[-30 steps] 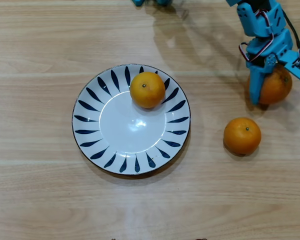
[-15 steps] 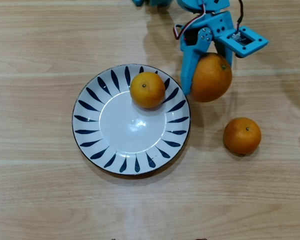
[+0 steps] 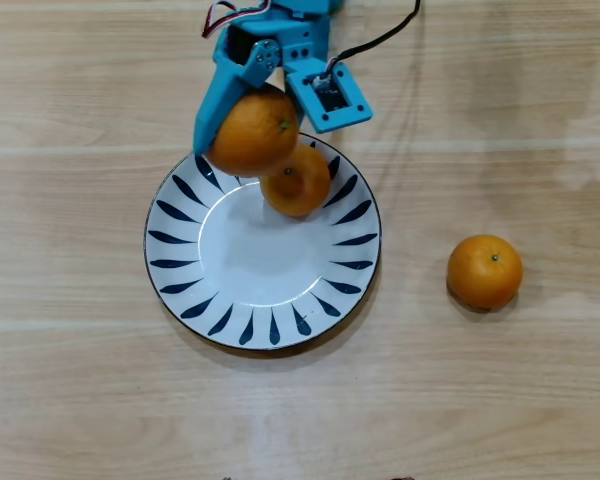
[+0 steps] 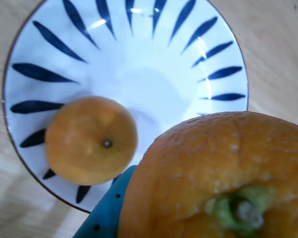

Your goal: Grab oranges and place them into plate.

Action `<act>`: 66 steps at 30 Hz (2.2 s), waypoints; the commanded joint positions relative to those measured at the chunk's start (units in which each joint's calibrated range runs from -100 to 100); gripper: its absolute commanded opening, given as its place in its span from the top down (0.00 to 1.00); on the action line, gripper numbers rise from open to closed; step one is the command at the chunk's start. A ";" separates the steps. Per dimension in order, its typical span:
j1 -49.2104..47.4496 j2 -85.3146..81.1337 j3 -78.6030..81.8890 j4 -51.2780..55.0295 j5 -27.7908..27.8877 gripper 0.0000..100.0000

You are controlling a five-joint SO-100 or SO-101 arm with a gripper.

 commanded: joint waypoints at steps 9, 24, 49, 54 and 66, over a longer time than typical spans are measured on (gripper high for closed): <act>2.37 8.86 -7.41 -0.49 1.40 0.62; -3.19 8.78 -11.67 0.28 0.88 0.43; -37.30 25.86 -15.83 -30.92 -17.73 0.73; -36.82 31.01 -17.74 -33.49 -18.31 0.61; -35.61 47.58 -30.68 -33.24 -22.33 0.57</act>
